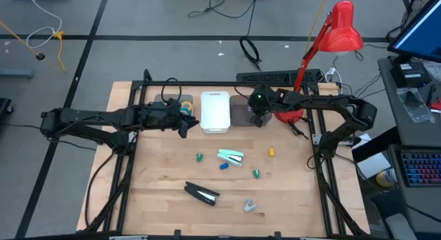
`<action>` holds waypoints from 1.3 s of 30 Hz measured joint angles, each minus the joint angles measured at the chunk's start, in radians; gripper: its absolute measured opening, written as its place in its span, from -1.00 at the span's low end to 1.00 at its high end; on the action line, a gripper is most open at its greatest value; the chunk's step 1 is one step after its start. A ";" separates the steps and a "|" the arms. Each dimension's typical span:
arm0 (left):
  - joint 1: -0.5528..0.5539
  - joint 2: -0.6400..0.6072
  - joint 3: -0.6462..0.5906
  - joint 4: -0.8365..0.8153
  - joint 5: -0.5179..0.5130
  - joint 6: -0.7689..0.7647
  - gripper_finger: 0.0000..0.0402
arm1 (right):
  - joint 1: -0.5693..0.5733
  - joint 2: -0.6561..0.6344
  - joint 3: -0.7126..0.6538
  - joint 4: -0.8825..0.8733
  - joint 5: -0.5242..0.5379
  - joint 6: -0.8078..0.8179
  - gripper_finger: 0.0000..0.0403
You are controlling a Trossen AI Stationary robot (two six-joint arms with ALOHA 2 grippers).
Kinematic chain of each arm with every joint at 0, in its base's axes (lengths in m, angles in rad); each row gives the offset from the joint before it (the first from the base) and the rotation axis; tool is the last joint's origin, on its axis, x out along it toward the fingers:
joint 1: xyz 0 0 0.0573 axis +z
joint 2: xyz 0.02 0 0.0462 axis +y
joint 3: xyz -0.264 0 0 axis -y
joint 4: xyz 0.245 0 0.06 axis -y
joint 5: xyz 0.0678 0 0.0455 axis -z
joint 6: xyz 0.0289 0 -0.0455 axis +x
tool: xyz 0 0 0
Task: Pick and place Stapler, Stapler remover, tape
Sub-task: Put the purple staple remover into the black bin
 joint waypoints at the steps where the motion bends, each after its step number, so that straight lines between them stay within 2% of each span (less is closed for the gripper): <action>1: 0.000 0.000 0.000 -0.001 0.000 0.001 -0.19 | -0.007 0.000 -0.002 -0.003 0.000 0.000 -1.00; 21: -0.016 0.000 0.000 0.002 -0.019 0.003 -0.19 | -0.035 0.002 -0.054 -0.008 -0.026 -0.008 -1.00; 39: -0.016 0.001 0.000 -0.003 -0.020 0.005 -0.19 | -0.040 0.060 -0.055 0.016 -0.053 -0.002 -0.97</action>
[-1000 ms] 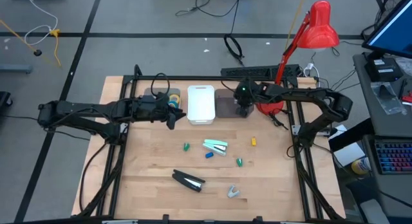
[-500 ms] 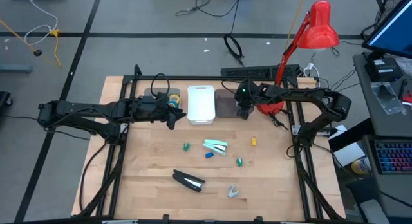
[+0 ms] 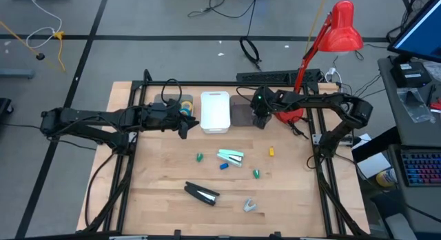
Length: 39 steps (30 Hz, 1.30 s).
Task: Pick and place Stapler, Stapler remover, tape
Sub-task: Put the purple staple remover into the black bin, then put the blue staple remover into the black bin
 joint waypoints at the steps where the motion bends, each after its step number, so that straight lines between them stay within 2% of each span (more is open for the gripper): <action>1: 0.000 0.000 0.000 0.000 0.000 0.000 -0.19 | 0.000 0.000 0.000 0.000 0.000 0.000 -0.96; 13: 0.000 0.000 0.000 -0.001 -0.007 0.009 -0.19 | 0.000 -0.007 0.000 0.015 0.000 0.000 -0.59; 21: 0.000 0.000 0.000 -0.003 -0.008 0.038 -0.19 | 0.032 -0.207 0.002 0.051 -0.004 0.066 -0.45; 24: 0.000 0.000 0.001 -0.003 -0.011 0.056 -0.19 | 0.066 -0.305 0.002 0.027 -0.111 0.141 -0.45; 27: 0.000 0.000 0.001 -0.007 -0.024 0.073 -0.19 | 0.130 -0.385 0.002 0.029 -0.332 0.175 -0.45; 29: 0.000 0.000 0.001 -0.011 -0.025 0.080 -0.19 | 0.191 -0.424 0.002 0.031 -0.416 0.201 -0.45; 34: -0.014 0.000 0.001 -0.027 -0.024 0.088 -0.19 | 0.362 -0.484 0.002 0.024 -0.415 0.284 -0.46; 39: -0.034 0.000 0.001 -0.032 -0.028 0.101 -0.19 | 0.517 -0.484 0.002 0.024 -0.410 0.351 -0.46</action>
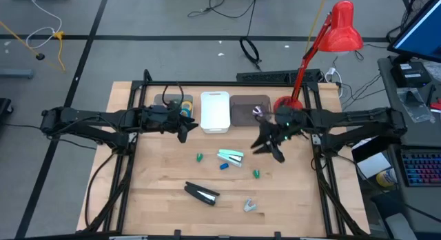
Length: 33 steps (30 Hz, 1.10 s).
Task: Pick and place Stapler, Stapler remover, tape
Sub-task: Put the blue staple remover into the black bin
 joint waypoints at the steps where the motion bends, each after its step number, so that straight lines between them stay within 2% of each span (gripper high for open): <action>1: -0.006 0.000 0.000 0.000 -0.001 -0.003 -0.19 | 0.028 0.004 0.000 0.001 0.012 0.010 -0.46; 4: -0.021 0.000 0.000 -0.001 -0.006 -0.010 -0.19 | 0.103 0.022 0.000 -0.005 0.050 0.020 -0.46; 15: -0.129 -0.012 0.000 -0.054 -0.101 -0.073 -0.19 | 0.269 0.143 0.000 0.071 0.047 0.018 -0.45; 25: -0.266 -0.119 0.001 -0.157 -0.212 -0.070 -0.19 | 0.344 0.258 0.000 0.231 0.080 0.045 -0.41; 29: -0.303 -0.175 0.001 -0.234 -0.239 -0.061 -0.19 | 0.369 0.301 0.008 0.226 0.132 0.054 -0.41; 33: -0.322 -0.219 0.000 -0.273 -0.241 -0.011 -0.19 | 0.373 0.361 0.056 0.230 0.128 0.055 -0.39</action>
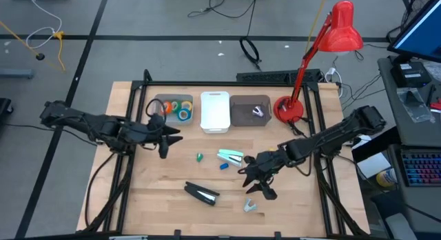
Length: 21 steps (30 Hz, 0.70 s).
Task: Pick and place Stapler, Stapler remover, tape
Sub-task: Put the blue staple remover into the black bin
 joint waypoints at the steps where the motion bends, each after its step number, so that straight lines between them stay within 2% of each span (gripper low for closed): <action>1: -0.001 -0.010 0.000 -0.004 0.000 0.011 -0.19 | 0.000 0.019 0.016 0.002 0.000 -0.001 -0.38; 4: -0.001 -0.049 -0.026 0.000 0.001 0.039 -0.19 | 0.000 0.070 0.064 -0.019 0.000 -0.014 -0.37; 7: -0.001 -0.105 -0.110 0.059 0.014 0.042 -0.19 | 0.000 0.109 0.099 -0.088 -0.002 -0.019 -0.36; 13: 0.018 -0.228 -0.293 0.176 0.096 0.025 -0.19 | 0.010 0.141 0.105 -0.123 -0.005 -0.016 -0.36; 21: 0.116 -0.334 -0.408 0.195 0.217 0.096 -0.19 | 0.011 0.144 0.105 -0.259 -0.004 -0.022 -0.36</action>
